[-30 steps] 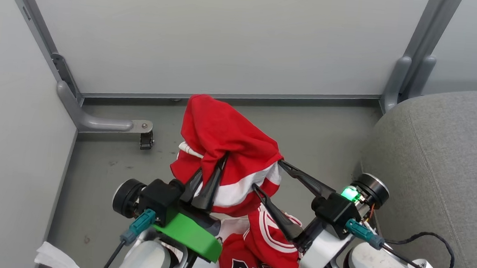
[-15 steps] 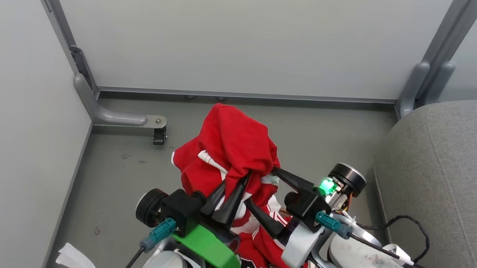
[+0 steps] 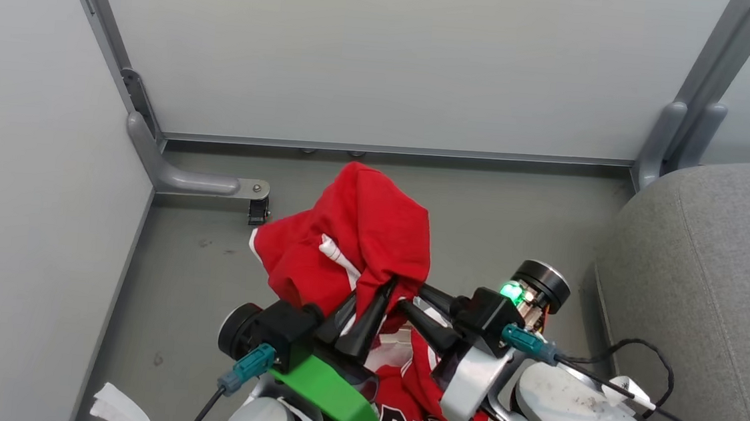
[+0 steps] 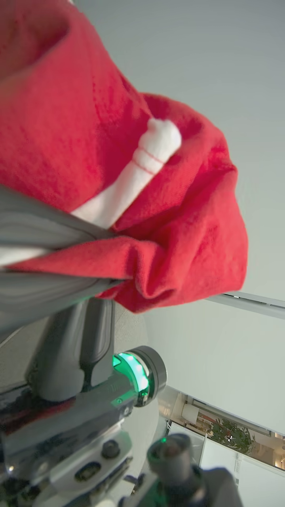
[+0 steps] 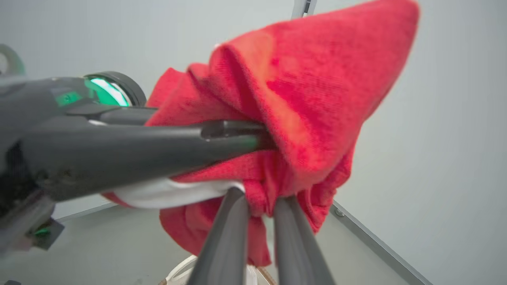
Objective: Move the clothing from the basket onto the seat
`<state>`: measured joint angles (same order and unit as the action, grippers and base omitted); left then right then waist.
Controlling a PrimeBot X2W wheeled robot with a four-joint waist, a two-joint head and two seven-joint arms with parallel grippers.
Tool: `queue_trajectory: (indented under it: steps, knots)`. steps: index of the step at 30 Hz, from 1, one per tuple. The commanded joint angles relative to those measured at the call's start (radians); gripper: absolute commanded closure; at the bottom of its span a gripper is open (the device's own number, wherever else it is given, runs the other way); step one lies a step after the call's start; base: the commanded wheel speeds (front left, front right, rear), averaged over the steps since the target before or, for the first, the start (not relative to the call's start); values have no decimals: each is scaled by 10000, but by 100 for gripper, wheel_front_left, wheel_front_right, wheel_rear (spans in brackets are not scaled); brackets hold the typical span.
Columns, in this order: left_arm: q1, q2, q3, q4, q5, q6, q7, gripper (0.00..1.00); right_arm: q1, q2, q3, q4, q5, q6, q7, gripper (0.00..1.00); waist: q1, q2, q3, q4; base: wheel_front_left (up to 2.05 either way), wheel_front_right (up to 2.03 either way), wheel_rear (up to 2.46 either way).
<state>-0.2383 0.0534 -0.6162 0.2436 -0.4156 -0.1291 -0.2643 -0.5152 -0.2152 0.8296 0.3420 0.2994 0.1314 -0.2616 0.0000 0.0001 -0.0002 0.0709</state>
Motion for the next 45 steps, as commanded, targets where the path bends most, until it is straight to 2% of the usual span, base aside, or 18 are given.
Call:
queue_trajectory:
  steps: [1,2,3,4,9,16,23,28,37,40,45]
  knots:
    - [160,17,79,36,30,-20,0,96,228,-44,-205,-108,95,-14,-52,100,0,-1,-9,-125,0,0,0]
    - [202,23,135,2,118,-20,0,67,371,-73,-386,-157,140,-14,-50,100,0,-1,-11,-215,0,0,0]
    - [288,34,181,11,137,-20,-2,20,529,-97,-536,-207,183,-14,-49,100,0,-1,-14,-326,0,0,0]
    - [315,58,204,-6,208,-11,-2,0,669,-123,-674,-264,189,-14,-50,100,0,-1,-15,-420,0,0,0]
    - [444,144,403,-58,434,-8,-5,0,1380,-266,-1380,-556,173,-14,-49,100,0,-1,30,-1233,0,0,0]
    - [488,207,540,-100,673,-8,-3,0,2361,-418,-2389,-1090,17,-14,-50,100,0,-1,283,-3009,0,0,0]
    - [279,302,668,-114,800,-8,-3,0,3020,-299,-3266,-1464,-102,-14,-49,100,0,-1,605,-4834,0,0,0]
    - [227,308,690,-72,759,-8,-3,0,3420,-169,-3854,-1575,-70,-14,-49,100,0,-1,769,-5743,0,0,0]
    - [-60,473,324,145,675,-8,-3,0,3814,-22,-5169,-1661,-355,-14,-49,100,0,-1,1320,-6042,0,0,0]
    - [-94,578,360,157,719,-8,-3,0,3387,-221,-5441,-1454,-515,-14,-50,100,0,-1,1581,-6060,0,0,0]
    - [-341,858,152,257,848,-8,-3,0,2314,-794,-6274,-919,-694,-14,-49,100,0,-1,2318,-5645,0,0,0]
